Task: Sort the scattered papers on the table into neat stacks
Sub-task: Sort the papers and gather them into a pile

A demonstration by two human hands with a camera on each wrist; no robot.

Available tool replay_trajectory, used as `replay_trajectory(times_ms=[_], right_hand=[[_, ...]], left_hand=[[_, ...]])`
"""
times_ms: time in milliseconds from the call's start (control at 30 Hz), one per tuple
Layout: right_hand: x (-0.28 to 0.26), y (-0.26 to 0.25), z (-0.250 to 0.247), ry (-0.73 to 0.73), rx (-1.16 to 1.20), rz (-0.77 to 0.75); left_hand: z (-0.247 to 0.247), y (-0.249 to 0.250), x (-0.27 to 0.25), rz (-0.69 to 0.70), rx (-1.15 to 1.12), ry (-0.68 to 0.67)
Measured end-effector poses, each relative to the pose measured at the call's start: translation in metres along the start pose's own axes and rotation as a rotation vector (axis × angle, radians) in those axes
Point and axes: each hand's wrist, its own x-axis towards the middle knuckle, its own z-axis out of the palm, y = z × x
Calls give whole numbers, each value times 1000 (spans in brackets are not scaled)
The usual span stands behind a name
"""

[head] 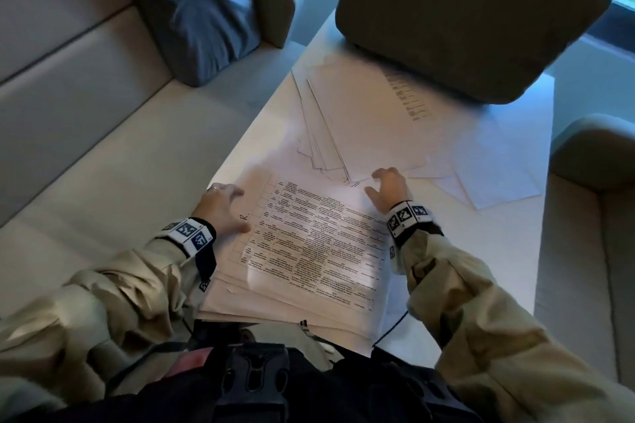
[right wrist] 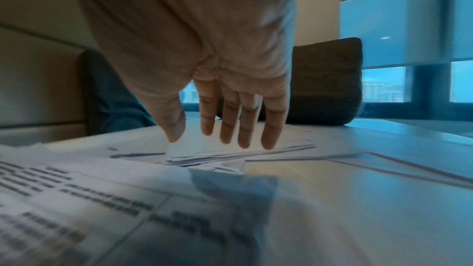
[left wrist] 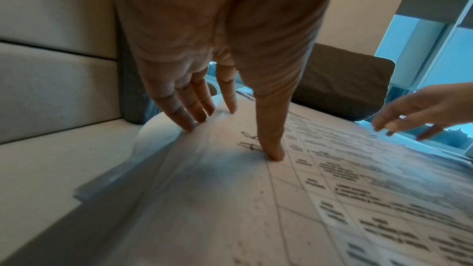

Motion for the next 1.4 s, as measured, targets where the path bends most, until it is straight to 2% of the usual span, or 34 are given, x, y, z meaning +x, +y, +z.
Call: replay_trajectory(times_ms=[100,267,500,633,800,900,1000,1133,1200,1300,1400], right_hand=[[29,-17,7,-37,-75,-64],[61,-27,15,-136,-213,-70],[72,-41,14,-170,-335,-57],[68,-47,9,-112,-371,-57],[66,-50,-21,-98,-379,-105],[56,-56,-40,16,-332,-125],[37,-66,-57,174,-282,-243],[6,-85,-84,329,-274,-468],[-10,-95,-98,402,-242,-601],[-26,-105,-118,428,-73,-767],[-31,-107,-131,431,196,-814]], left_hand=[[-2,-1,4,-7,-5,-19],[-4,-4,10,-6,-4,-40],[-5,-4,15,-18,2,-79],[-6,-5,16,-30,7,-90],[-9,-3,17,-41,21,-108],[-15,3,20,-18,74,-101],[-30,24,26,88,30,10],[-53,69,31,371,-98,339],[-65,91,33,477,-47,477],[-78,115,41,604,121,555],[-81,122,48,715,118,575]])
